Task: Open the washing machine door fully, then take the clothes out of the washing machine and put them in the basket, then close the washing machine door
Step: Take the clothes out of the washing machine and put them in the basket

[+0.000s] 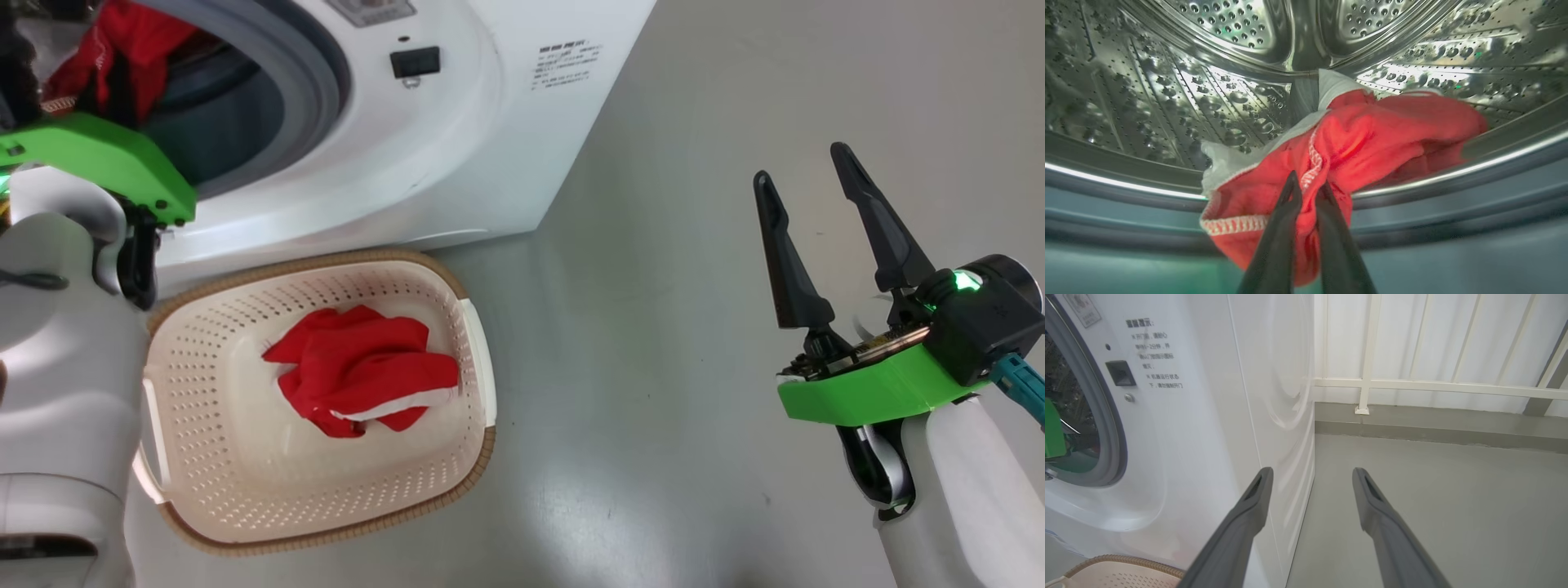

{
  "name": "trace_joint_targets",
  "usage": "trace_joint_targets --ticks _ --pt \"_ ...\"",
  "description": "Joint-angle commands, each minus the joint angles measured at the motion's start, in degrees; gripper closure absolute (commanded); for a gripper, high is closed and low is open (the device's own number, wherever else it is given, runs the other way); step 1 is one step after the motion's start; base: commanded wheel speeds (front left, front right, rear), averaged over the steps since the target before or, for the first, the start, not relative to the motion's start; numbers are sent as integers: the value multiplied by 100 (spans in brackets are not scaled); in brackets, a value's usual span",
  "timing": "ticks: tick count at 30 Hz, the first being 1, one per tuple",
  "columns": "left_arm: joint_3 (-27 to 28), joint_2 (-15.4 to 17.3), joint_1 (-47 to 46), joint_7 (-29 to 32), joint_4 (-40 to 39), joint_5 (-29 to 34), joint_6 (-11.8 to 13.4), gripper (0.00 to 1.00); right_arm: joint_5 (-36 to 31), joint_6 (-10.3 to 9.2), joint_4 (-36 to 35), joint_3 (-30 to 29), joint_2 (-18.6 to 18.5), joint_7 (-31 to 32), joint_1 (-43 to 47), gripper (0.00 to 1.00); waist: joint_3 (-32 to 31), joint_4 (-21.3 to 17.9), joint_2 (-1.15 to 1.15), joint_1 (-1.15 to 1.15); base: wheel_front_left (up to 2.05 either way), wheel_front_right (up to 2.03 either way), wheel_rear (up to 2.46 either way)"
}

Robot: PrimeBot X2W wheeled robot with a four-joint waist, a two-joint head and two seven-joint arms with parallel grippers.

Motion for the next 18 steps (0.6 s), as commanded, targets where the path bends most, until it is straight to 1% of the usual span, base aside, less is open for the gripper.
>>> trace_joint_targets --ticks 1,7,10,14,18 --pt "110 245 192 -161 -126 -60 -1 100 65 28 -109 127 17 -36 81 0 -133 56 0 0 0 0 0" --pt "219 154 617 -327 -524 -177 -90 100 60 28 -82 148 -16 -36 174 0 -397 185 0 0 0 0 0" --pt "356 153 943 -332 -1132 -166 -96 100 57 28 -67 178 -32 -36 226 0 -527 245 0 0 0 0 0" --pt "522 66 1518 -334 -2018 -47 -116 100 49 28 -35 218 -58 -36 300 0 -726 321 0 0 0 0 0" --pt "712 -39 2063 -335 -2619 46 -126 100 56 28 10 247 -74 -36 398 0 -966 362 0 0 0 0 0"
